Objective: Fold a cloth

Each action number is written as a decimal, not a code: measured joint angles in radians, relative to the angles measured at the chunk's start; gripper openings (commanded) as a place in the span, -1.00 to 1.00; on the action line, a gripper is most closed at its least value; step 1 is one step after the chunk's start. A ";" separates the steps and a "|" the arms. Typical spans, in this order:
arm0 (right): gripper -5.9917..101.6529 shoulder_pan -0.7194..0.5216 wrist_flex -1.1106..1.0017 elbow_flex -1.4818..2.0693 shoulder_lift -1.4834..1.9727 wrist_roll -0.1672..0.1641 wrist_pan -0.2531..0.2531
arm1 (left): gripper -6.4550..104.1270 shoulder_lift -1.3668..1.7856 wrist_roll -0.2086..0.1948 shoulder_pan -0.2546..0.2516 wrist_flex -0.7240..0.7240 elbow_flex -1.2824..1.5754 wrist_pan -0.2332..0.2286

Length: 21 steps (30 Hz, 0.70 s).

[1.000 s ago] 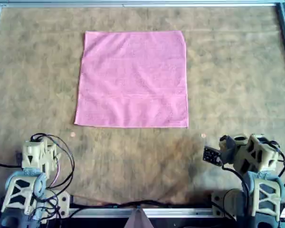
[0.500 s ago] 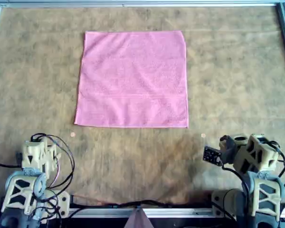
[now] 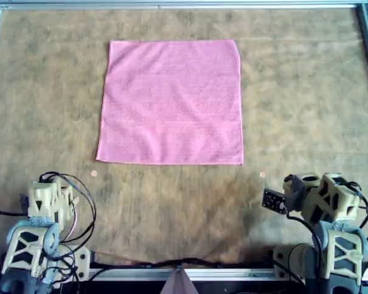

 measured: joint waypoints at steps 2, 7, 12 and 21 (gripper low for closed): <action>-0.65 0.000 0.000 0.000 0.000 0.000 0.000 | -0.76 0.000 0.002 0.000 -0.002 0.000 0.000; -0.15 0.000 0.000 0.000 0.000 0.000 -0.002 | -0.25 0.000 0.000 0.000 -0.002 0.000 0.000; 0.28 0.000 0.000 0.000 0.000 0.000 -0.005 | 0.21 0.012 0.000 0.000 -0.002 0.000 0.000; 0.65 0.000 0.000 -0.077 0.000 0.006 -0.005 | 0.48 0.012 0.002 0.000 -0.002 0.000 0.000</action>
